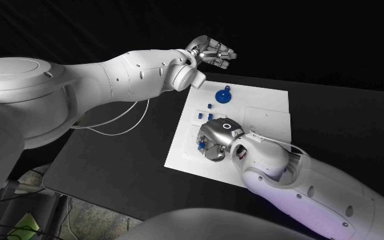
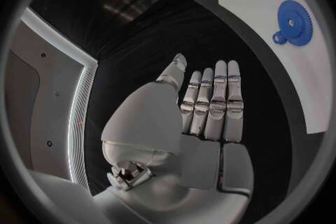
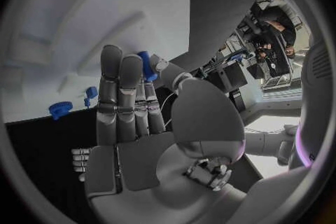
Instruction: Assemble the parts on the task board
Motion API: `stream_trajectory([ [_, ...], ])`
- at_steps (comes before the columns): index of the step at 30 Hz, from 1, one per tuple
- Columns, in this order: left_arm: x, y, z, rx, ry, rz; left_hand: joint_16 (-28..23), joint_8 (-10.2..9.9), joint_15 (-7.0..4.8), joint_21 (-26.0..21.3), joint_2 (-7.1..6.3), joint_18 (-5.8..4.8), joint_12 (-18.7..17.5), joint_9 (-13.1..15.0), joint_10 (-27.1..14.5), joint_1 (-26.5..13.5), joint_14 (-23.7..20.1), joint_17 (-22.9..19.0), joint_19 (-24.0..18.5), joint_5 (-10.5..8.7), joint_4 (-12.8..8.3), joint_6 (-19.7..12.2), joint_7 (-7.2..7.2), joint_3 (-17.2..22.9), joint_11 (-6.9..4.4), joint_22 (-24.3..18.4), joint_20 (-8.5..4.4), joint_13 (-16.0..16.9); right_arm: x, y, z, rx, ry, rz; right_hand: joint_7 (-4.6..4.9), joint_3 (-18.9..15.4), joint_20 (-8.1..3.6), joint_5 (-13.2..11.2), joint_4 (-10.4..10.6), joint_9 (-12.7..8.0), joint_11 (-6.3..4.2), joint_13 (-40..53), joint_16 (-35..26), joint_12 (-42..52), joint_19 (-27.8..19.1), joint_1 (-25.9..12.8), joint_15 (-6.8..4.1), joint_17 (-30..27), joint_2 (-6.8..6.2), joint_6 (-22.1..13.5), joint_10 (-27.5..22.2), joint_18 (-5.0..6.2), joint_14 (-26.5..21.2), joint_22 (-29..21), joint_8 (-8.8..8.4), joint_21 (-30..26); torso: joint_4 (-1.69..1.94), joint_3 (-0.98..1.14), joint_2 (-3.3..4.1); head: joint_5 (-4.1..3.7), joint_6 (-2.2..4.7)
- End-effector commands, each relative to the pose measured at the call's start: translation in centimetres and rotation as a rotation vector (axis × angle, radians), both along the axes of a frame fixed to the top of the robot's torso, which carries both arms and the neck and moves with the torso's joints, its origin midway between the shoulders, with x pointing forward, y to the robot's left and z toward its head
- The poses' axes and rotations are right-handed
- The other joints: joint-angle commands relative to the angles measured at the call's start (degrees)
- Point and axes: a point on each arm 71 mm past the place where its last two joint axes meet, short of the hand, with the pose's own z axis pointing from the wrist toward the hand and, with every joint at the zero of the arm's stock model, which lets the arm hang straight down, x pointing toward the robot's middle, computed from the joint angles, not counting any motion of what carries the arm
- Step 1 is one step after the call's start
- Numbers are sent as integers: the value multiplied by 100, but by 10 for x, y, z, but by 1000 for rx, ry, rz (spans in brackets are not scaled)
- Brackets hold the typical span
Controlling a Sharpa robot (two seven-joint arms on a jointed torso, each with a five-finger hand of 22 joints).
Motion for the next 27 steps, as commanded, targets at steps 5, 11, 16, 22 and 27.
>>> stream_trajectory([
  [5, 0, -2, 1, -2, -1, -16, -24, -18, 13, 32, 32, -63, -5, -4, -48, -7, -30, -3, -15, -6, -19, -34, -7, -11, 1, -5, 30, -1, 0, -2, -4, -30, 16, -16, 54, -270, 67, 197, -111, -40, 45, -6, -22, -10, 81, 72, 37, -7, -232, -172, -110, 41, -45, 1, -39, -50, -4, 7, 0, 13, -11],
  [11, 0, -3, 0, -2, 1, -17, -24, -18, 13, 32, 32, -63, -5, -4, -48, -7, -30, -3, -15, -6, -19, -34, -7, -11, 1, -5, 30, -1, 1, -2, -1, 15, 6, -26, 110, -736, 121, 271, -96, -46, 124, -5, -12, -8, 74, 44, 94, -4, -345, -427, -351, 71, -71, -3, -42, -113, -2, 9, 0, 15, -13],
  [16, 0, -2, 0, -1, 1, -17, -24, -18, 13, 32, 32, -63, -5, -4, -48, -7, -30, -3, -15, -6, -19, -34, -7, -11, 1, -5, 30, -1, 1, -1, 2, 53, 1, -27, 151, -1256, 164, 308, -46, -46, 177, -2, -8, -8, 95, 146, 133, -24, -348, -584, -514, 105, -76, -26, -42, -171, -1, 7, 1, 18, -13],
  [22, 0, -2, 0, -1, 2, -17, -24, -18, 13, 32, 32, -63, -5, -4, -48, -7, -30, -3, -15, -6, -19, -34, -7, -11, 1, -5, 30, -1, 0, 0, 4, 78, -1, -25, 141, -1447, 171, 316, -34, -43, 165, -1, 13, -9, 126, 183, 136, -33, -274, -559, -479, 109, -67, -15, -41, -190, 0, 2, 1, 20, -11],
  [27, 0, -3, 0, -1, 2, -17, -24, -18, 13, 32, 32, -63, -5, -4, -48, -7, -30, -3, -15, -6, -19, -34, -7, -11, 1, -5, 30, -1, -1, 0, 5, 92, -4, -25, 126, -1405, 158, 298, -47, -44, 144, -4, 30, -12, 139, 178, 124, -29, -246, -509, -411, 98, -54, 4, -44, -182, 2, 1, 0, 25, -9],
])
